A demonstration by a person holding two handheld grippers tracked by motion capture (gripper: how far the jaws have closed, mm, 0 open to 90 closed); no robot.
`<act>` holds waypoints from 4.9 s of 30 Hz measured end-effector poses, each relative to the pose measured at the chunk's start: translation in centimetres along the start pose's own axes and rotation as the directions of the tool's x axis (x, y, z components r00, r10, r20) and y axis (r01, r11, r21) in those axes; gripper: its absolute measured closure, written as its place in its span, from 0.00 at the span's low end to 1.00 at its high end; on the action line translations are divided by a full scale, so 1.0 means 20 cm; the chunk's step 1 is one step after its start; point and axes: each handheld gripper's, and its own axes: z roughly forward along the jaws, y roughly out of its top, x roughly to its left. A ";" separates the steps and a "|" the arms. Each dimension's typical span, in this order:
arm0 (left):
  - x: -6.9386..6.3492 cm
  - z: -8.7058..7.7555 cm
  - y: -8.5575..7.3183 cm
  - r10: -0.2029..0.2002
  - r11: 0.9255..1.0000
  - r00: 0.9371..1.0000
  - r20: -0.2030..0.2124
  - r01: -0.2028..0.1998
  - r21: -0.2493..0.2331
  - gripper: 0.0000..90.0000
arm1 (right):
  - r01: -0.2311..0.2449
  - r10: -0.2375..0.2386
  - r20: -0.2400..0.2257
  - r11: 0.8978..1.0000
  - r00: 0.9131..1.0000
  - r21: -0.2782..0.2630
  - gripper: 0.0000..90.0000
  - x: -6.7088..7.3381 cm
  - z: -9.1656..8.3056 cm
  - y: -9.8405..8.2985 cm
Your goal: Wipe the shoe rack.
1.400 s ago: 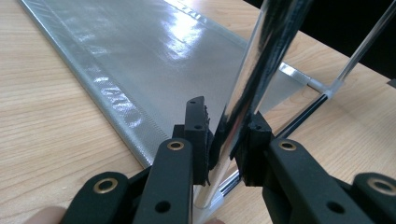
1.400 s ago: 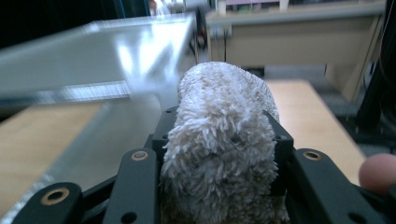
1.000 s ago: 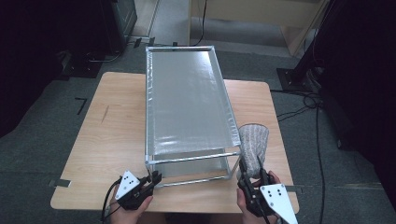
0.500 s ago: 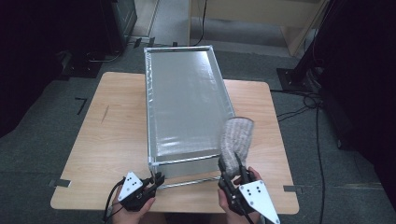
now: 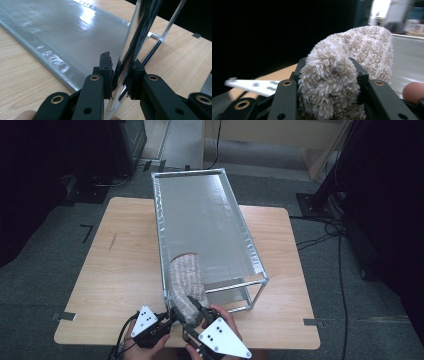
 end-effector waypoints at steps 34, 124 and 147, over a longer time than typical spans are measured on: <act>0.01 0.00 -0.01 0.016 1.000 1.000 0.018 -0.016 0.007 0.87 | 0.040 -0.066 0.523 0.997 0.850 0.060 0.67 -0.39 -0.31 -0.42; -0.01 -0.11 0.11 0.053 0.991 0.992 0.117 -0.038 -0.128 0.88 | -0.370 0.171 0.518 0.876 0.838 0.309 0.68 -0.67 -0.24 -0.62; -0.01 -0.10 0.11 0.037 0.991 0.991 0.130 -0.020 -0.130 0.87 | -0.125 0.083 0.222 0.975 0.971 0.183 0.69 -0.32 -0.20 -0.30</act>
